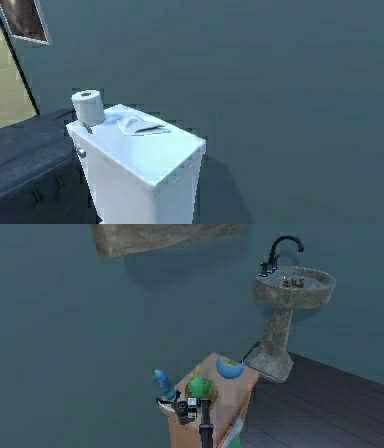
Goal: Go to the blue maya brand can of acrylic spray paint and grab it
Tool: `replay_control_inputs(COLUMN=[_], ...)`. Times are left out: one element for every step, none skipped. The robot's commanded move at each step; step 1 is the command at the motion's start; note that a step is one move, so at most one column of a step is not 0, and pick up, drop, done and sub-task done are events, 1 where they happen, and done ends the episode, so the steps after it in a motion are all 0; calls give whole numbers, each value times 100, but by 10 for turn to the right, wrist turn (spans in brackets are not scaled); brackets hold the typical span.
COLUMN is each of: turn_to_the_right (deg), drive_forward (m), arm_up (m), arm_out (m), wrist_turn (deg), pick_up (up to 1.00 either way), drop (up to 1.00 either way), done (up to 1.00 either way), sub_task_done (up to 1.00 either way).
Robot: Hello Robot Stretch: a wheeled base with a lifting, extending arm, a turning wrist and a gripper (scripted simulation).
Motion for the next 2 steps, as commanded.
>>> replay_control_inputs(turn_to_the_right=[0,0], drive_forward=[0,0], arm_up=[10,0], arm_out=[0,0], wrist_turn=[0,0], pick_up=[0,0], drop=[0,0], done=[0,100], sub_task_done=[0,0])
